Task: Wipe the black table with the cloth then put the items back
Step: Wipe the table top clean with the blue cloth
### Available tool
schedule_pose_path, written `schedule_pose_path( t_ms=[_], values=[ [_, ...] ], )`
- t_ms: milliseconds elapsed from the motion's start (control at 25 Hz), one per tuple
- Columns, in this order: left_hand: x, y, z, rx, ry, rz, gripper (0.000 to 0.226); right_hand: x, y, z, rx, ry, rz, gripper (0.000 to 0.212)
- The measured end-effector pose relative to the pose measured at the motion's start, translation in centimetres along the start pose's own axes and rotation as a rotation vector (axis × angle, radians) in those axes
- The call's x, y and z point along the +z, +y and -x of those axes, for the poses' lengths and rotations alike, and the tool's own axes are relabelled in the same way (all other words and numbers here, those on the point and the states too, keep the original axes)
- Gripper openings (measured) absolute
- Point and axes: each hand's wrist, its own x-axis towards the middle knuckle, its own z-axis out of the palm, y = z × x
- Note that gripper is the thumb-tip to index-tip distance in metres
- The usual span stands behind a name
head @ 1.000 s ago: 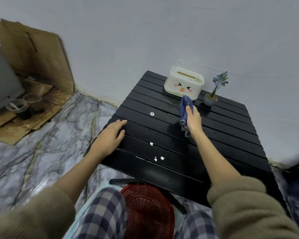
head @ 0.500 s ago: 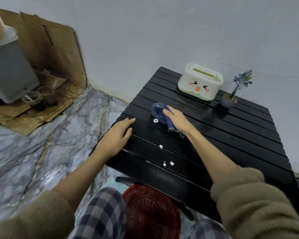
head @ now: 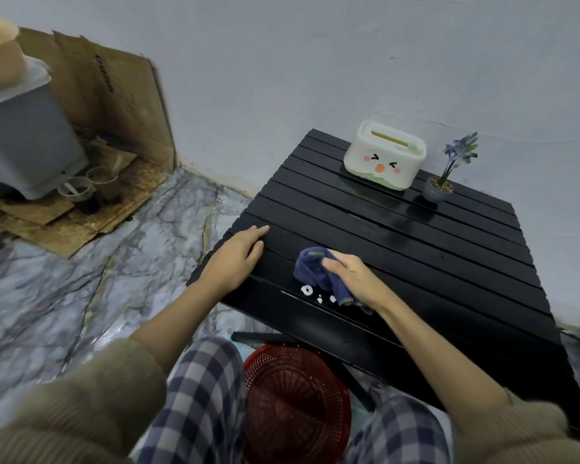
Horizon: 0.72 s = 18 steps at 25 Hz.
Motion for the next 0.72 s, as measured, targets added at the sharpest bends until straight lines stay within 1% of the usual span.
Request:
schedule_pose_path(
  t_ms=[80,280,440,720],
  values=[
    [0.1,0.3,0.9,-0.006,-0.008,0.009,0.042,0.5,-0.4,1.6,0.006,-0.004,-0.006,0.029],
    [0.0,0.8,2.4,-0.001,-0.035,0.022,0.042,1.7,-0.7,4.8,0.013,0.012,-0.055,0.026],
    [0.0,1.2,3.2,0.000,-0.048,-0.004,0.042,2.6,-1.0,7.3,-0.008,-0.010,-0.022,0.031],
    [0.0,1.6,4.2,0.029,-0.060,-0.045,0.042,3.9,-1.6,10.9,-0.014,-0.017,-0.013,0.024]
  ],
)
